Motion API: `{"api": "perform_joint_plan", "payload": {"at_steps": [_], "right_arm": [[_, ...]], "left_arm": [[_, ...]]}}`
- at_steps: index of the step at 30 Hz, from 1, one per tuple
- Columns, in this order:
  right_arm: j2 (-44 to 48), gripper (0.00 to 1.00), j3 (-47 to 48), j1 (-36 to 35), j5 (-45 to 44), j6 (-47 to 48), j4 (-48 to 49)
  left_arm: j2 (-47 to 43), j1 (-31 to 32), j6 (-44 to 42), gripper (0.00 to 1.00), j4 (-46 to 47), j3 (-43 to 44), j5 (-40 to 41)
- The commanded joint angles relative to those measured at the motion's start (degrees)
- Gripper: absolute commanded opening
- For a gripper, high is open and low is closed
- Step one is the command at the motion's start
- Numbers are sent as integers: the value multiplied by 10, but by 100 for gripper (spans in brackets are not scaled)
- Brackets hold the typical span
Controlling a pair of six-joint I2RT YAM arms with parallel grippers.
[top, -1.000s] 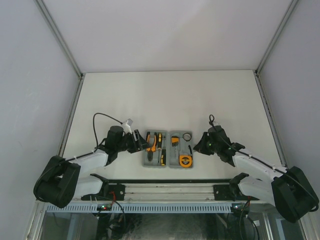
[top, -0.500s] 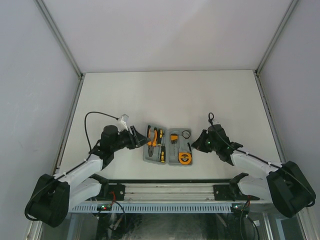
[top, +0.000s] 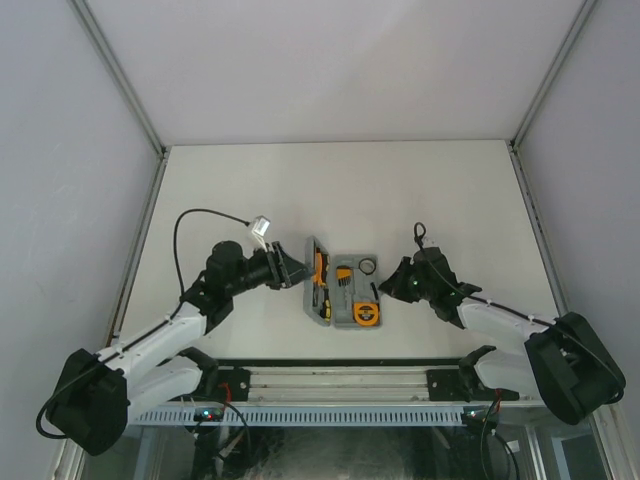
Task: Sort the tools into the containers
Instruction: Close the storage box at the center of the board.
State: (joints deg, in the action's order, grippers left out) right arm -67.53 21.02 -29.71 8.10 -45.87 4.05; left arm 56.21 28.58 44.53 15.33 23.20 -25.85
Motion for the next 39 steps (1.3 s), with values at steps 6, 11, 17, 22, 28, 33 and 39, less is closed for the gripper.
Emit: {"api": "perform_joint_plan", "payload": {"at_steps": [6,11,17,22,28,33,39], "right_arm": [[-7,0,-10,-10,20,-8,-15],[9,0,-3,-10,-20,-11,-63],[9,0,26,-10,-54,18,-126],[6,0,43,-11,-75,31,-155],[7,0,48,-9,-88,35,-171],[5,0,48,-6,-82,40,-166],[18,0,48,-4,-67,49,-159]], "left_arm": [[34,58,18,50,-1,69,-24],[63,74,18,50,5,95,-20],[98,92,20,49,13,121,-25],[123,108,20,48,22,139,-27],[150,117,20,47,29,156,-29],[167,125,19,47,29,170,-32],[193,138,17,47,28,192,-34]]}}
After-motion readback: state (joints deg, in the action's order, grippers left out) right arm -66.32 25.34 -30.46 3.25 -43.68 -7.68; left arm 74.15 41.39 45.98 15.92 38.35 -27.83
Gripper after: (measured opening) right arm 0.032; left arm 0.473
